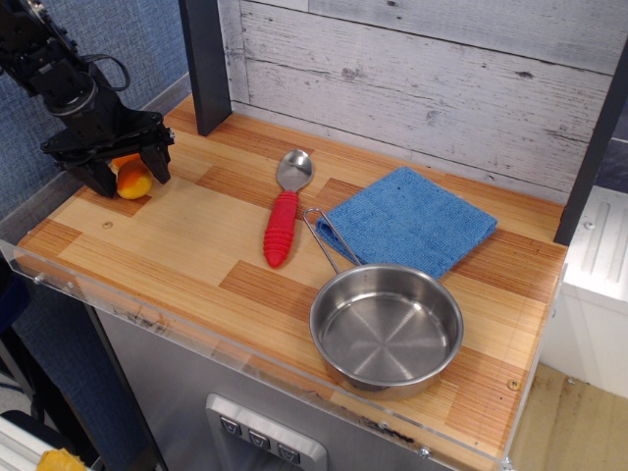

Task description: Move the orange object away from blue cloth.

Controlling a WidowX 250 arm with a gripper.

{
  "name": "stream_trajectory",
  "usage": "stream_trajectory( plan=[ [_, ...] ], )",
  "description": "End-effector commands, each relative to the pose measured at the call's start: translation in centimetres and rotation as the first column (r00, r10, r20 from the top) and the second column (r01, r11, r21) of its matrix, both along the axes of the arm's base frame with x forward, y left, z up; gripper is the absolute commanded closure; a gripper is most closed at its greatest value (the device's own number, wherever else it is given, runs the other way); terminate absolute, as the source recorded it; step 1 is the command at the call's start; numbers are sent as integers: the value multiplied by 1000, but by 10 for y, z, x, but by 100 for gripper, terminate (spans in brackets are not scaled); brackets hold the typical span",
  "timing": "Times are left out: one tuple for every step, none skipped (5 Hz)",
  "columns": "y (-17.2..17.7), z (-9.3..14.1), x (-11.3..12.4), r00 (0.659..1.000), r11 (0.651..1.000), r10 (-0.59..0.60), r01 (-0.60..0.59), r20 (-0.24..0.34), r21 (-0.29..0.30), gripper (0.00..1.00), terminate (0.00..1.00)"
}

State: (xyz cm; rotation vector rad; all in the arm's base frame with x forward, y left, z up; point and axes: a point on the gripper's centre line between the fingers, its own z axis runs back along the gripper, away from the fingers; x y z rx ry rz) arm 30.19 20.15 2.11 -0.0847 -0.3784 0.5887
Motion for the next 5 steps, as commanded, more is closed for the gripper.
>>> stream_trajectory(
  plan=[
    [-1, 44, -5, 998, 998, -7, 3, 60, 68, 0, 0],
    [-5, 89, 2, 991, 993, 9, -24, 133, 114, 0, 0],
    [-21, 135, 6, 986, 994, -11, -7, 168, 106, 0, 0],
    [-43, 164, 0, 975, 987, -91, 62, 200, 149, 0, 0],
    [-61, 174, -2, 963, 985, -147, 121, 224, 126, 0, 100]
  ],
)
